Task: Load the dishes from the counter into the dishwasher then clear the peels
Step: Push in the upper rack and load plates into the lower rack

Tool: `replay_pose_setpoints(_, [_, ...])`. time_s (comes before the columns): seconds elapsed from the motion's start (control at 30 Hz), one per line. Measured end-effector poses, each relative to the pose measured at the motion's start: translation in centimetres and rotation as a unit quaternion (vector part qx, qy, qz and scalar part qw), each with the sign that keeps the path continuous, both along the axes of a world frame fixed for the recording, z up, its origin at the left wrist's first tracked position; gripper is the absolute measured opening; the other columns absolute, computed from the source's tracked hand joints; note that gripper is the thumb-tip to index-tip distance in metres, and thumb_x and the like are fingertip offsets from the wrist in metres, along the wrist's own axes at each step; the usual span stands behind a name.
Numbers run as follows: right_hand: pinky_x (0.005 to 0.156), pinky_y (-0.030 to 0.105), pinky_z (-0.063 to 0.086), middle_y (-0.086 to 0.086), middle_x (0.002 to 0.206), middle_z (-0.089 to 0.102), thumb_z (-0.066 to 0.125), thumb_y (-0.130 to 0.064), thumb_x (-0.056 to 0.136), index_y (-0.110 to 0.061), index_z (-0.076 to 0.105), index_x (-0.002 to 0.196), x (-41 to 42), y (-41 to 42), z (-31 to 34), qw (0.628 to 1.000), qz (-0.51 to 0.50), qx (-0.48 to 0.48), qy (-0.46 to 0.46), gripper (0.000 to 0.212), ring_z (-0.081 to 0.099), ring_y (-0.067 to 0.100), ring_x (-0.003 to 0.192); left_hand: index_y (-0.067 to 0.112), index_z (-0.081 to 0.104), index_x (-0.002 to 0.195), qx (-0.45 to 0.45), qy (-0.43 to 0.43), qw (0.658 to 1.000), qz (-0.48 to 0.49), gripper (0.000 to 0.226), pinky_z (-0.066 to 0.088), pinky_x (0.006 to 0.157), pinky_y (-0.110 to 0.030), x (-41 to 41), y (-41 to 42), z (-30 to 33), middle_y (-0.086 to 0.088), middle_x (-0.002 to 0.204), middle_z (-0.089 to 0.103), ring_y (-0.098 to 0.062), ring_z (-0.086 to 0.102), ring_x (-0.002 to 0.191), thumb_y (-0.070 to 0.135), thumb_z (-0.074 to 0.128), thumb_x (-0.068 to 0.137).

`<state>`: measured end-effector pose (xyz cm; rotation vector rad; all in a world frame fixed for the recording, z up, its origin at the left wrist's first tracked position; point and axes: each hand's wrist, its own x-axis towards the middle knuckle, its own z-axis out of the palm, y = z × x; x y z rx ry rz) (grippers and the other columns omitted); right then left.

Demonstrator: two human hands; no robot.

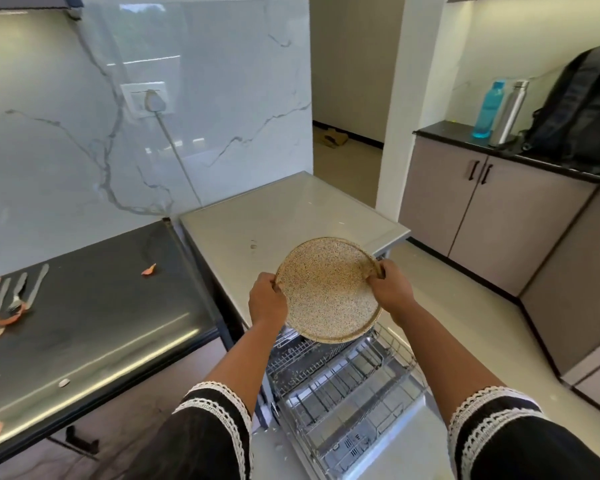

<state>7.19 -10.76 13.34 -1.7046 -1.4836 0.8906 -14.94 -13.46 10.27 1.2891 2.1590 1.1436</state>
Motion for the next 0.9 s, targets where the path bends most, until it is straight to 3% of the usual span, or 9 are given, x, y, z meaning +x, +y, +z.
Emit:
replay_pose_setpoints(0.13, [0.062,0.034,0.041,0.012,0.089,0.06,0.066,-0.013,0.088,-0.007,0.057,0.098,3.1,0.1,-0.7,0.999,-0.005,-0.016,-0.051,0.015,0.052,0.023,0.074,0.015,0.048,0.093,0.012,0.014,0.999,-0.039,0.014,0.045,0.067,-0.036,2.4,0.4,-0.4,-0.008,0.092,0.059,-0.025,0.056,0.082,0.003,0.044,0.097])
replay_pose_setpoints(0.23, [0.068,0.041,0.048,0.011,0.085,0.062,0.068,-0.01,0.085,-0.009,0.06,0.093,4.9,0.3,-1.0,0.996,-0.005,-0.019,-0.085,0.012,0.057,0.029,0.079,0.012,0.05,0.093,0.034,0.028,0.996,-0.083,0.013,0.041,0.064,-0.032,3.9,0.6,-0.8,-0.009,0.091,0.058,-0.025,0.055,0.081,0.001,0.043,0.097])
replay_pose_setpoints(0.4, [0.069,0.036,0.049,0.006,0.084,0.065,0.066,-0.008,0.085,-0.013,0.065,0.09,6.9,0.6,-1.5,0.984,0.032,-0.016,-0.176,0.008,0.059,0.026,0.081,0.007,0.053,0.097,0.08,0.088,0.977,-0.174,0.011,0.035,0.064,-0.026,6.1,1.8,-1.3,-0.004,0.088,0.052,-0.015,0.048,0.075,-0.001,0.046,0.095])
replay_pose_setpoints(0.63, [0.075,0.037,0.052,0.002,0.086,0.067,0.059,-0.014,0.093,-0.017,0.067,0.094,8.5,1.9,-3.0,0.969,0.081,-0.018,-0.232,0.009,0.062,0.022,0.081,0.007,0.052,0.092,0.1,0.119,0.955,-0.252,0.014,0.043,0.065,-0.029,7.8,5.0,-2.5,-0.001,0.087,0.051,-0.016,0.05,0.076,-0.006,0.051,0.089])
replay_pose_setpoints(0.8, [0.065,0.032,0.052,0.003,0.081,0.065,0.049,-0.007,0.094,-0.019,0.064,0.091,9.0,2.5,-4.9,0.955,0.07,-0.042,-0.286,0.019,0.061,0.02,0.071,0.009,0.059,0.095,0.075,0.146,0.943,-0.29,0.012,0.048,0.059,-0.031,9.0,7.1,-4.1,-0.004,0.08,0.064,-0.018,0.058,0.068,0.0,0.052,0.092])
replay_pose_setpoints(0.9, [0.06,0.03,0.047,0.002,0.076,0.062,0.049,-0.006,0.093,-0.018,0.065,0.091,9.6,2.0,-6.9,0.948,0.07,-0.053,-0.306,0.02,0.058,0.022,0.068,0.012,0.068,0.102,0.032,0.18,0.931,-0.317,0.024,0.052,0.07,-0.028,9.8,6.8,-6.0,-0.006,0.088,0.071,-0.018,0.065,0.077,0.001,0.049,0.094])
